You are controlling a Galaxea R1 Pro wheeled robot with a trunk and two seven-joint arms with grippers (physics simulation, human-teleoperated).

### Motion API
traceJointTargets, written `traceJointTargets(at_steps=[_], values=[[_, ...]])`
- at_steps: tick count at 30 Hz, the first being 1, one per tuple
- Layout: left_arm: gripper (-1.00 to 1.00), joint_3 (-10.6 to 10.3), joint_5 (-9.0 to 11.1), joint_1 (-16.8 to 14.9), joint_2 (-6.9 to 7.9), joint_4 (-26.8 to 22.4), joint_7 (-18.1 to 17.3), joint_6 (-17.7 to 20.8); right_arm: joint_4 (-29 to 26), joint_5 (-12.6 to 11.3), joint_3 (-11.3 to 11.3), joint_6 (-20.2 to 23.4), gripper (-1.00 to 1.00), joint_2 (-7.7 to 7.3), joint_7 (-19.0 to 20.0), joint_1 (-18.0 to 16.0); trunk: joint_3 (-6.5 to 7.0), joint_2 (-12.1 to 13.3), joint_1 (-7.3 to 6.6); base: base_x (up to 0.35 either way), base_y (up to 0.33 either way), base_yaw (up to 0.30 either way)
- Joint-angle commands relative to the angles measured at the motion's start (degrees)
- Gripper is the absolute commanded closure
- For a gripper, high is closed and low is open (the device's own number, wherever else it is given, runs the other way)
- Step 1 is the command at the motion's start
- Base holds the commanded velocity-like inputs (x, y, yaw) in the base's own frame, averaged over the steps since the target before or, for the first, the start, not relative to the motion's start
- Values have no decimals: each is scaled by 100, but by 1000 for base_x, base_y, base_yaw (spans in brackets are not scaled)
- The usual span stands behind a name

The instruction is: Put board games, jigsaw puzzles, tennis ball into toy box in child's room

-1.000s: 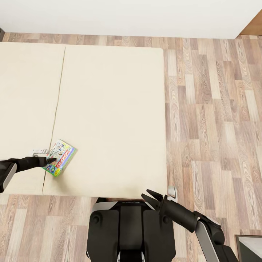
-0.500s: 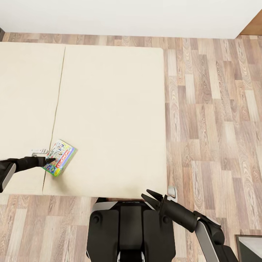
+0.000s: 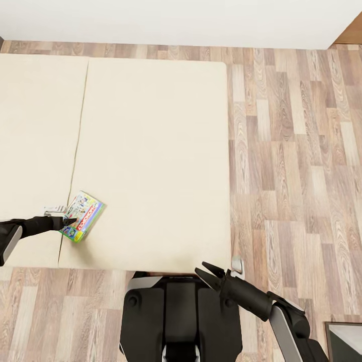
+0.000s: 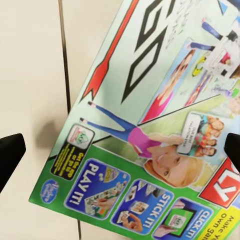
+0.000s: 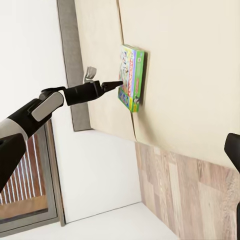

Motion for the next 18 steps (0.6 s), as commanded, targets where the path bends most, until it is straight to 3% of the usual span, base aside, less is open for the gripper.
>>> traceJointTargets(at_steps=[1, 18], values=[[-100, 14, 29, -2, 0, -3, -14, 34, -1, -24, -7, 41, -100, 4, 9, -1, -13, -9, 3, 0, 0, 0], [-100, 22, 30, -1, 2, 65, -5, -95, -1, -30, -31, 33, -100, 4, 14, -2, -102, -9, 3, 0, 0, 0]])
